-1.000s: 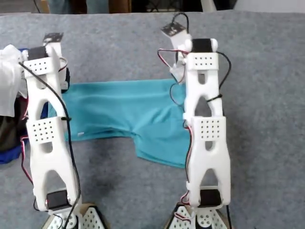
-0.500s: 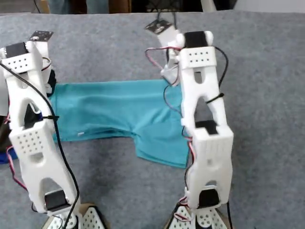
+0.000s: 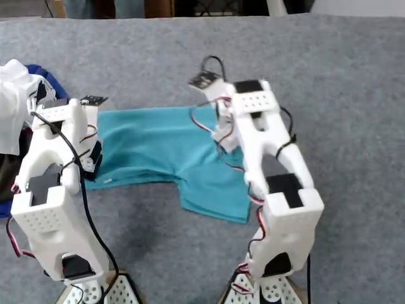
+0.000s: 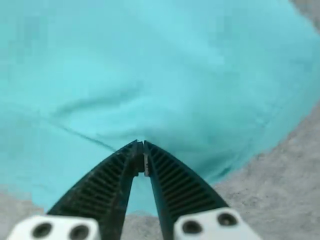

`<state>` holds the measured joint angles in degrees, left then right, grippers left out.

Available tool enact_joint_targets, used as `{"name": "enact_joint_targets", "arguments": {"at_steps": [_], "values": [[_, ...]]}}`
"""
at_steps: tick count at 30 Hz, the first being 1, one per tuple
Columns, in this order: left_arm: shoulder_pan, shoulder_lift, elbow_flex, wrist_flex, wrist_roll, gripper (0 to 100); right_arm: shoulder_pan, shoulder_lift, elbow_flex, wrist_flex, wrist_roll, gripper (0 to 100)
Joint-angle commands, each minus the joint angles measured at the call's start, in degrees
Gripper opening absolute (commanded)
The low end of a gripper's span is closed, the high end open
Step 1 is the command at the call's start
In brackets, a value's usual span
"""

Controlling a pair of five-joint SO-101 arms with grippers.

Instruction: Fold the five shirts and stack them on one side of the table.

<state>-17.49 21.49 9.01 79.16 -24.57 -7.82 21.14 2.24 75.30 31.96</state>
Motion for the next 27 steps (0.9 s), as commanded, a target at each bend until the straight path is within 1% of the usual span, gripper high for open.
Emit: {"name": "enact_joint_targets", "arguments": {"at_steps": [1,4,6,11,14,17,20,23,27], "values": [[-3.03,-1.49,2.07,-1.23,0.79,3,5.27,-3.3,5.58,-7.38,1.05,1.4],[-4.97,-1.49,2.07,-1.14,0.09,3,8.26,-3.3,9.98,-10.64,5.54,1.4],[-5.85,-1.41,2.07,-0.97,-2.64,3,9.23,-3.3,12.26,-12.31,7.56,1.4],[-7.34,-1.05,0.48,-1.23,-8.18,3,9.67,-3.3,14.99,-14.42,10.29,1.4],[-7.69,-1.41,-2.95,-0.26,-8.79,3,9.23,-4.0,14.46,-13.01,10.46,1.4],[-6.37,-1.67,-9.1,5.01,-8.79,3,7.56,-6.81,12.0,-8.97,10.55,1.4],[-4.44,-1.67,-17.36,10.64,-8.62,3,5.27,-11.03,11.21,-7.82,10.55,1.4],[-4.53,-1.67,-25.45,12.4,-6.42,3,3.6,-15.96,11.47,-7.3,10.46,1.4],[-6.9,-0.88,-33.8,14.33,-4.13,3,3.69,-21.23,11.47,-6.86,10.29,1.4]]}}
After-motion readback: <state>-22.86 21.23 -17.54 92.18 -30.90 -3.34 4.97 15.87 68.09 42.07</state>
